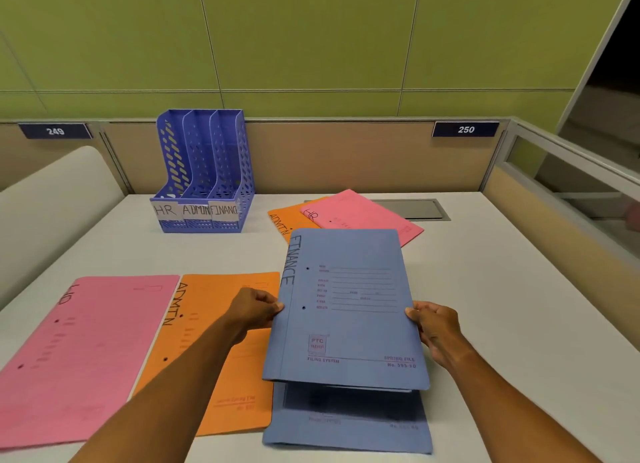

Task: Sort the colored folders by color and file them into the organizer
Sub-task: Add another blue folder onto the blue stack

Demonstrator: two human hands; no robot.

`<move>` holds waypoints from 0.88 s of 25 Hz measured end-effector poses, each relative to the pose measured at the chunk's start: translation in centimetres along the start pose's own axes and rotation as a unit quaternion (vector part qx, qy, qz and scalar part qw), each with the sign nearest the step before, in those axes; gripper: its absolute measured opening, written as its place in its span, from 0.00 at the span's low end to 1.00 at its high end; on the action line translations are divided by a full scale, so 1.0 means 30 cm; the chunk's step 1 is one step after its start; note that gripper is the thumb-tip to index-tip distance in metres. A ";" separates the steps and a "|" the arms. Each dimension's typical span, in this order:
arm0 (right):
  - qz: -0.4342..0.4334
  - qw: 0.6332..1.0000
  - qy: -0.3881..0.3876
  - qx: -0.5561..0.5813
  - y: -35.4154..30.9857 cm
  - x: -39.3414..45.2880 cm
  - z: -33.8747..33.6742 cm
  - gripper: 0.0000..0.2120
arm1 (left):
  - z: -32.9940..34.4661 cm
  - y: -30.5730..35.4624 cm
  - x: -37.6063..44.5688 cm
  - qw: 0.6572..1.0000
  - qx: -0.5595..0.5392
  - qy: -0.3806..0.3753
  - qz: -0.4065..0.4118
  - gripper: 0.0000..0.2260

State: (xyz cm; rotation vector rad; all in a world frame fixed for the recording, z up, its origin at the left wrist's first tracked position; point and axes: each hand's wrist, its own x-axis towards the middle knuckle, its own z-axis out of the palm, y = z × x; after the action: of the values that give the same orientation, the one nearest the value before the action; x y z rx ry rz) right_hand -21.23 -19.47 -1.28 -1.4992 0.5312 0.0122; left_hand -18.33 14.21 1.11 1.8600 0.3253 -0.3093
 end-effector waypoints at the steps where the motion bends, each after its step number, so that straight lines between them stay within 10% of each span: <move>1: 0.007 1.000 0.009 -0.007 0.022 -0.013 -0.004 0.04 | 0.006 -0.018 -0.007 1.000 0.008 0.004 -0.007 0.05; 22: 0.075 0.941 0.131 -0.302 0.122 -0.088 0.019 0.06 | 0.055 -0.133 -0.075 0.990 0.128 -0.016 -0.058 0.05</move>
State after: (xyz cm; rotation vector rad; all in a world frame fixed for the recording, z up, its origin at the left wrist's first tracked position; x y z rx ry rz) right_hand -24.57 -17.75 -3.82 -2.0708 0.9124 0.1033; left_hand -21.99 13.66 -2.07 2.0897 0.3860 -0.4783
